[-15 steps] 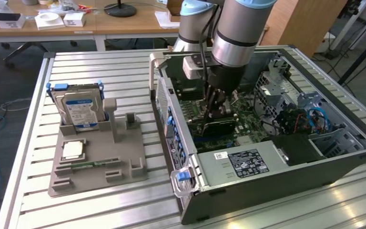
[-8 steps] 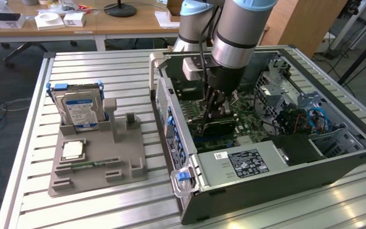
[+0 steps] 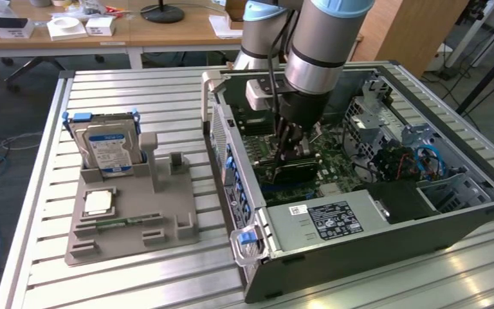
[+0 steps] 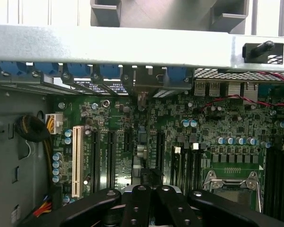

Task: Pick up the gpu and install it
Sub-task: 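Press down on the gpu until it lock into place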

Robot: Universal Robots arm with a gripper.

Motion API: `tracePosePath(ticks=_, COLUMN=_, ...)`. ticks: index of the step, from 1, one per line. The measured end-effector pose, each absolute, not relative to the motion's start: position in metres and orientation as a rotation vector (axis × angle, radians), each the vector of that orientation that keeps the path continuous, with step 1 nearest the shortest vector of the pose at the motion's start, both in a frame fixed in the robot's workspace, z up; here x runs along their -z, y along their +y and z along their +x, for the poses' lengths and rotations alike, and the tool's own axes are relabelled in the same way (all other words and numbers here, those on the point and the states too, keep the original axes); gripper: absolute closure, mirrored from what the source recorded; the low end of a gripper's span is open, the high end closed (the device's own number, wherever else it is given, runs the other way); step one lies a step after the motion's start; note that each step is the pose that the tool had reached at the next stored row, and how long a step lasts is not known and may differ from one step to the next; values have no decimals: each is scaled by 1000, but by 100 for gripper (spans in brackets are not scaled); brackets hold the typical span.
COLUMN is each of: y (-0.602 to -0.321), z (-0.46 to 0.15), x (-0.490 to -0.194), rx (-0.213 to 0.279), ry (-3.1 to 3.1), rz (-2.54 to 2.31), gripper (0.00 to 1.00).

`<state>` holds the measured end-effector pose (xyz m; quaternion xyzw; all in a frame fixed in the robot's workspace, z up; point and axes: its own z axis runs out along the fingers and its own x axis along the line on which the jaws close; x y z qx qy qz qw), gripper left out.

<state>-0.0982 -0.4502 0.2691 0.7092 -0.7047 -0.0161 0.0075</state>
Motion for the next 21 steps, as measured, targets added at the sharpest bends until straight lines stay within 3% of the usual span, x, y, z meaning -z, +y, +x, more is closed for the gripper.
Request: tracePosePath(ticks=21, y=-450, z=-99, x=-267, rx=50, ry=-2202, rz=2220, gripper=90)
